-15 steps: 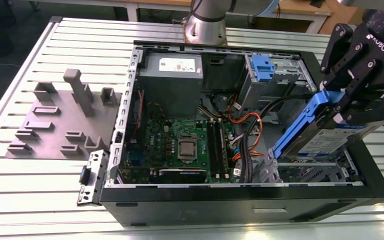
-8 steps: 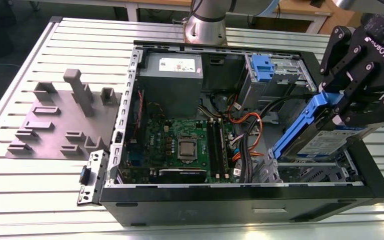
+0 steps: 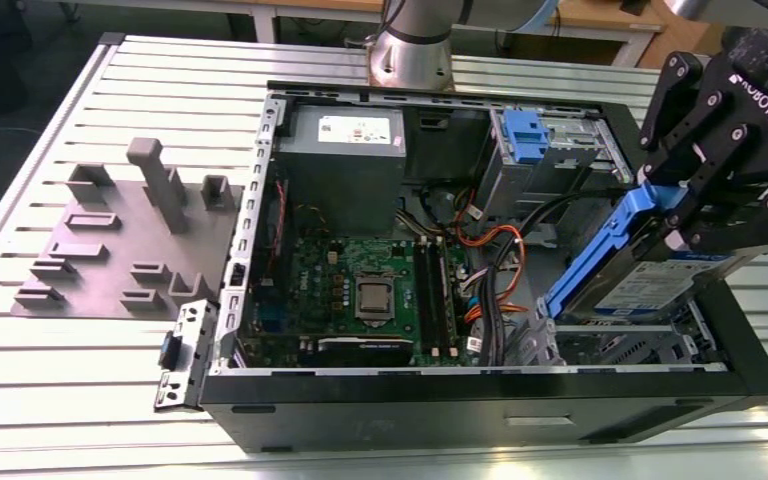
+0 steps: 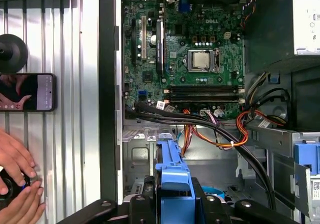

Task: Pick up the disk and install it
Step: 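Insert the disk into the insertion slot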

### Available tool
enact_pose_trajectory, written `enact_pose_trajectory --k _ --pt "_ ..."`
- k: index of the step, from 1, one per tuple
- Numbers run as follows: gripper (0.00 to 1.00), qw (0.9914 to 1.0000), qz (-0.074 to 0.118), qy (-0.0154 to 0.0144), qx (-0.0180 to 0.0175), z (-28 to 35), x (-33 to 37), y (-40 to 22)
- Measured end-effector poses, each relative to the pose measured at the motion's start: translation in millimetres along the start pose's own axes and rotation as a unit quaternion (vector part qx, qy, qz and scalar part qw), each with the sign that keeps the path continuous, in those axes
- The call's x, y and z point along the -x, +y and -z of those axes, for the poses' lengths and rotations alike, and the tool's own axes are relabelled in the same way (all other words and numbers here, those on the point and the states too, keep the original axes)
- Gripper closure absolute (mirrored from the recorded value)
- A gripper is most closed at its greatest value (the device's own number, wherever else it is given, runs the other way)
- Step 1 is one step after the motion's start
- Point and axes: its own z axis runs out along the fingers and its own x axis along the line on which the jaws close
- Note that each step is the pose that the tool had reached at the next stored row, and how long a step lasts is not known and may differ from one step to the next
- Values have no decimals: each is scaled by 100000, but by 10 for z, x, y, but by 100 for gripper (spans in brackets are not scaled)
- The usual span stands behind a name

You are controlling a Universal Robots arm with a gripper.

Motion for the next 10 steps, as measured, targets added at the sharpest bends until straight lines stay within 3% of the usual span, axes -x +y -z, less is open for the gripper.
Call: enact_pose_trajectory --k 2,5,10 --pt "62 100000 2 5 1 0 0 0" --pt "50 100000 2 9 -21 -22 0 -1" --pt "50 100000 1 9 -24 -112 -2 -2"
